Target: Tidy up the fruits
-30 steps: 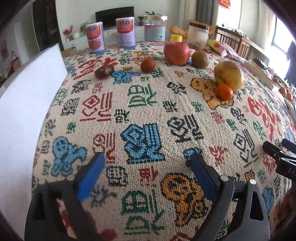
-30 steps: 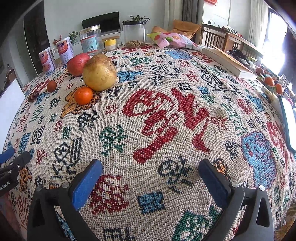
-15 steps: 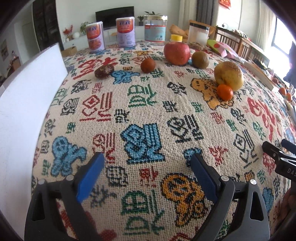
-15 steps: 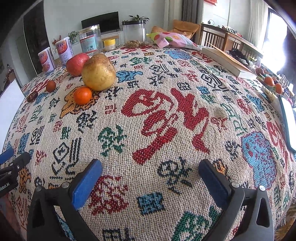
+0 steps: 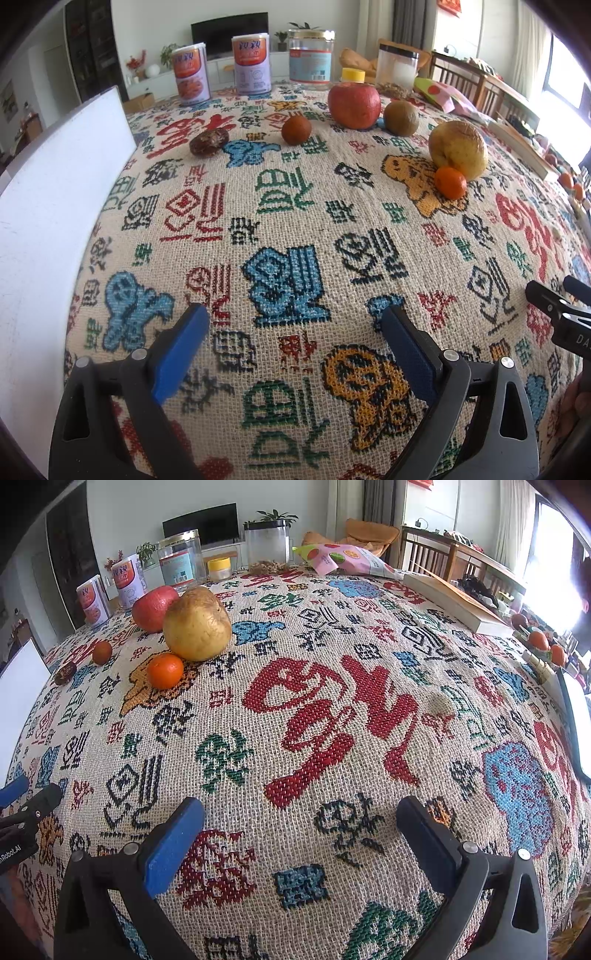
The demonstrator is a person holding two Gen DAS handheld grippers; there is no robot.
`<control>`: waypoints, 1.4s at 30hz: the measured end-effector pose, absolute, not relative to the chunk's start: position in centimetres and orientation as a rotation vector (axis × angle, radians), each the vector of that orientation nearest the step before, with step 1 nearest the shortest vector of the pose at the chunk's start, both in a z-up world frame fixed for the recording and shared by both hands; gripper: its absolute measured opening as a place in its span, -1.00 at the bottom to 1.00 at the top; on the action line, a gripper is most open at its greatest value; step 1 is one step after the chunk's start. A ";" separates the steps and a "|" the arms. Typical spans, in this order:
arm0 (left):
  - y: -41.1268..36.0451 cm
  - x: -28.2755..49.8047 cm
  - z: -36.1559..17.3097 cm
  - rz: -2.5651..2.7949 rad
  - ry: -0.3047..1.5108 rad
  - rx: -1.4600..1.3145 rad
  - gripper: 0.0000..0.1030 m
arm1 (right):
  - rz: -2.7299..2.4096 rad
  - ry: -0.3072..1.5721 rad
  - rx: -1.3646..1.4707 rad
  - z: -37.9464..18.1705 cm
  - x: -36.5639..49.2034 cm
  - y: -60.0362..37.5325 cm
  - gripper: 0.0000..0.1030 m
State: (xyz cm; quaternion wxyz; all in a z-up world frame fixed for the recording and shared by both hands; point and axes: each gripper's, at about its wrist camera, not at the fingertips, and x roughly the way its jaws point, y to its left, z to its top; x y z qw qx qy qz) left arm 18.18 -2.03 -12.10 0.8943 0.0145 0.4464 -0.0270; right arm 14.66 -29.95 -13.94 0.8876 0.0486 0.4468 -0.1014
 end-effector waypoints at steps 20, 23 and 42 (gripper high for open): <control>-2.0 18.1 -12.1 -0.060 0.924 0.022 0.86 | -0.211 0.928 0.102 -13.9 14.7 -30.0 1.00; -2.0 18.1 -12.1 -0.061 0.924 0.021 0.86 | -0.211 0.928 0.102 -13.9 14.7 -30.0 1.00; -2.0 18.1 -12.1 -0.063 0.923 0.017 0.87 | -0.211 0.929 0.102 -13.9 14.7 -29.9 1.00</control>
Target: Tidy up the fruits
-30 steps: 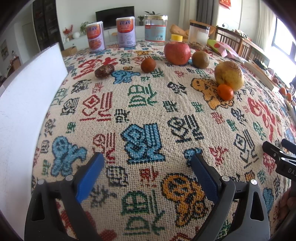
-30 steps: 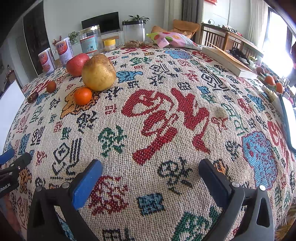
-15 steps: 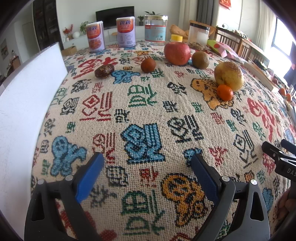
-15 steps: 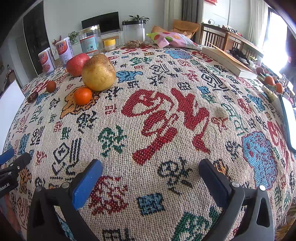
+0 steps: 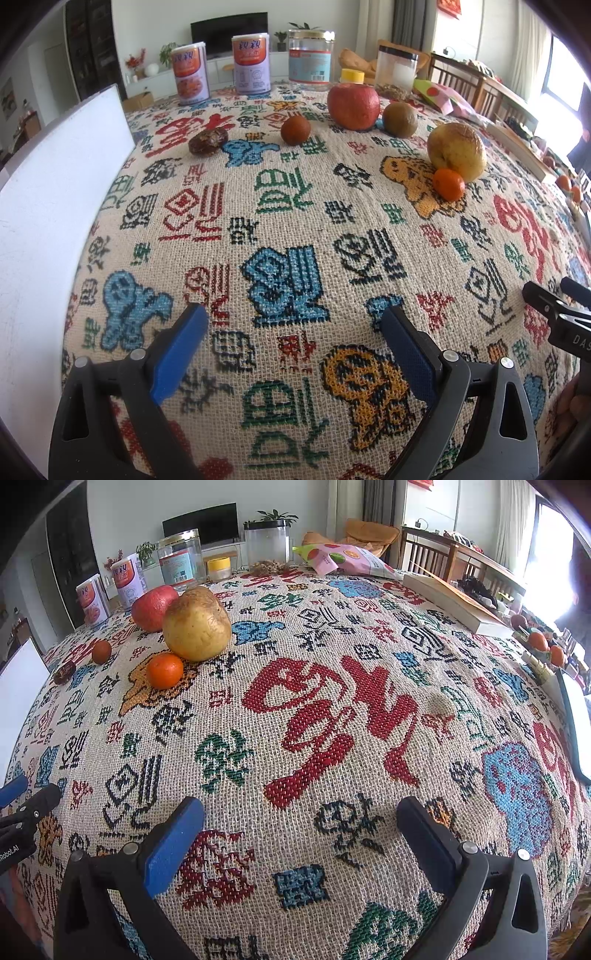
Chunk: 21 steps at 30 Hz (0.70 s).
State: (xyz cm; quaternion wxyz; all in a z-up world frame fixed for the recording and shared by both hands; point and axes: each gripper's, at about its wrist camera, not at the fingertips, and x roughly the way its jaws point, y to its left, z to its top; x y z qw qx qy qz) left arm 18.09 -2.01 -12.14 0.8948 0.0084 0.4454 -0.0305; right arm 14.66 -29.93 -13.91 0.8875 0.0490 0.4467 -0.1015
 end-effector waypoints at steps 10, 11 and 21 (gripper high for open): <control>-2.0 18.1 -12.1 -0.063 0.924 0.020 0.87 | -0.210 0.928 0.103 -13.9 14.7 -30.0 1.00; -2.0 18.1 -12.1 -0.064 0.923 0.017 0.87 | -0.210 0.928 0.104 -13.9 14.7 -30.0 1.00; -1.7 18.0 -12.1 -0.074 0.921 0.001 0.87 | -0.209 0.927 0.106 -13.9 14.6 -30.0 1.00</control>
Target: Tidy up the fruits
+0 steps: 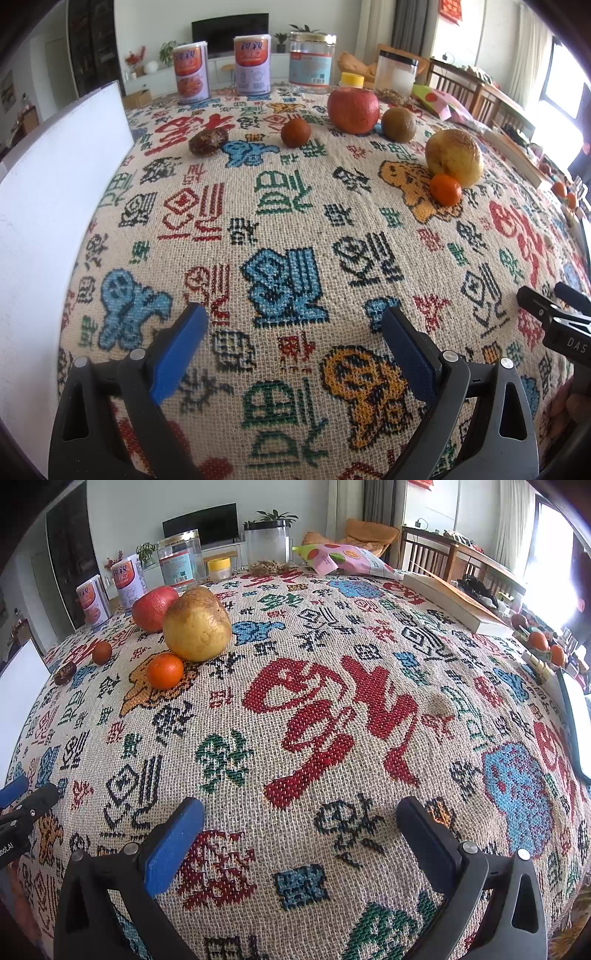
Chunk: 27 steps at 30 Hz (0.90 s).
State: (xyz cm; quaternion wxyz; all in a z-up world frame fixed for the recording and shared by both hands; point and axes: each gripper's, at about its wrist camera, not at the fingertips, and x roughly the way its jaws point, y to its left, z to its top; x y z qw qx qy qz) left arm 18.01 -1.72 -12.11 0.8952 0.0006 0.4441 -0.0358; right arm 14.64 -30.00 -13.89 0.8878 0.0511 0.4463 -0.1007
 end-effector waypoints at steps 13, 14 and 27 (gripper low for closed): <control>1.8 22.6 -9.7 0.086 0.863 -0.097 0.87 | -0.210 0.928 0.106 -13.9 14.6 -30.0 1.00; 2.8 23.9 -9.4 0.113 0.824 -0.139 0.87 | -0.210 0.927 0.106 -13.9 14.6 -30.0 1.00; 6.1 34.4 -11.8 0.077 0.875 -0.116 -0.18 | -0.213 0.927 0.106 -13.8 14.7 -29.9 1.00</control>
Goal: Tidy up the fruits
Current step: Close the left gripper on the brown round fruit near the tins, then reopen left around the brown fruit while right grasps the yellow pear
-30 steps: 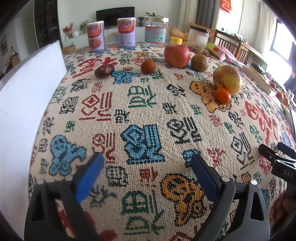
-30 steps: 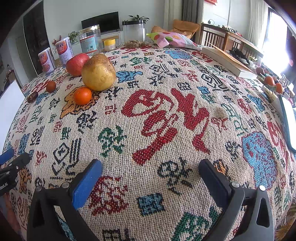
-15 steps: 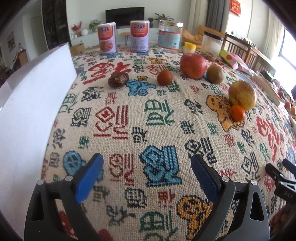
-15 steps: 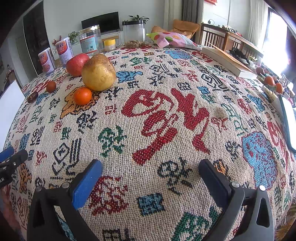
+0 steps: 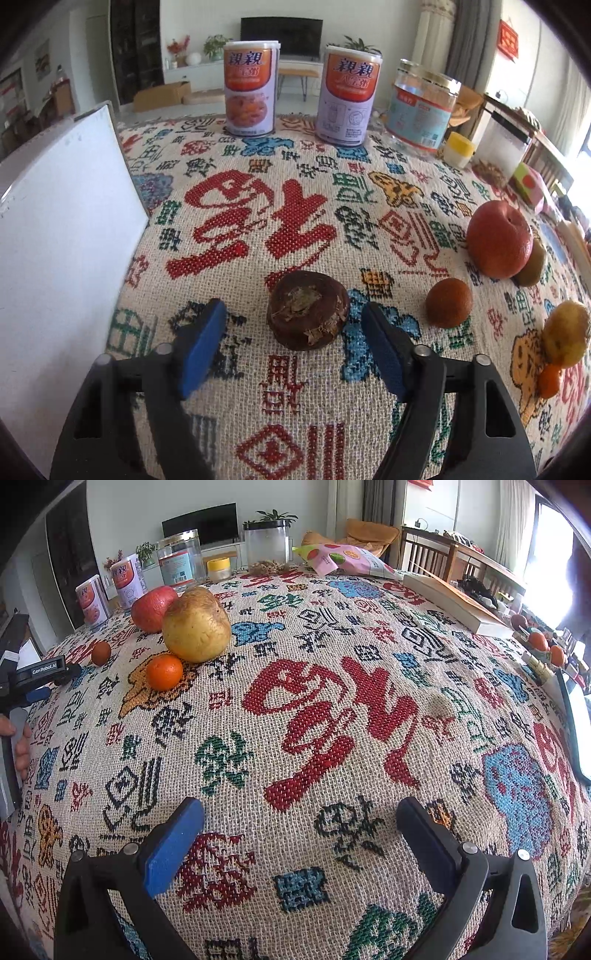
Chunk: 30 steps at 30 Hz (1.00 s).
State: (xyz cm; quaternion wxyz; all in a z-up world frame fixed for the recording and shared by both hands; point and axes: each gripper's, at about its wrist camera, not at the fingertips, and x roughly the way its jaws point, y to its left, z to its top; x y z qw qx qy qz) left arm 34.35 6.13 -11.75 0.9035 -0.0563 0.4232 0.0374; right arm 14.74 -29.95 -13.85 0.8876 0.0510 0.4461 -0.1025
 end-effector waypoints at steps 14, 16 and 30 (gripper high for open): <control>-0.6 20.1 -11.0 -0.082 0.942 -0.037 -0.22 | -0.213 0.927 0.107 -13.9 14.8 -30.0 1.00; -1.3 18.7 -11.3 -0.076 0.923 0.026 -0.12 | -0.213 0.927 0.107 -13.9 14.8 -30.0 1.00; -0.1 18.8 -12.1 -0.005 0.927 0.017 0.88 | -0.213 0.927 0.108 -13.9 14.8 -30.0 1.00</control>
